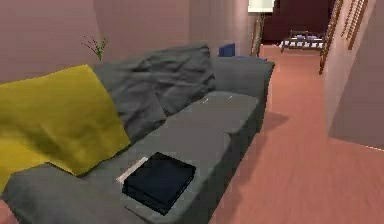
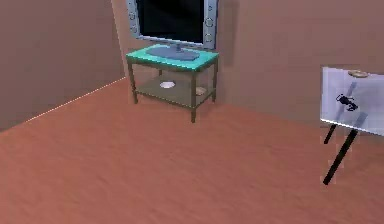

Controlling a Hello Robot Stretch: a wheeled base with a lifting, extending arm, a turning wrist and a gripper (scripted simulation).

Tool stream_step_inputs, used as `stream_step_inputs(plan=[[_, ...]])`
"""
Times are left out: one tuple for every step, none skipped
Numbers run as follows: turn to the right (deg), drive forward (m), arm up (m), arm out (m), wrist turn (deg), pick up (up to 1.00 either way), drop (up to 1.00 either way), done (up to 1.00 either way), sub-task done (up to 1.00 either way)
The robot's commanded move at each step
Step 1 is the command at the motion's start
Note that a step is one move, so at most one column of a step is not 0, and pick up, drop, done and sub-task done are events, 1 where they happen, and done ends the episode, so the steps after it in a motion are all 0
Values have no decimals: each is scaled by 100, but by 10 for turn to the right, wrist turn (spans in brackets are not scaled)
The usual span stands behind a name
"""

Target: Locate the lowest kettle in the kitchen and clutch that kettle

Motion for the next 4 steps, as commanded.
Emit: stream_step_inputs(plan=[[450,0,0,0,0,0,0,0,0],[450,0,0,0,0,0,0,0,0],[300,0,0,0,0,0,0,0,0],[0,15,0,0,0,0,0,0,0]])
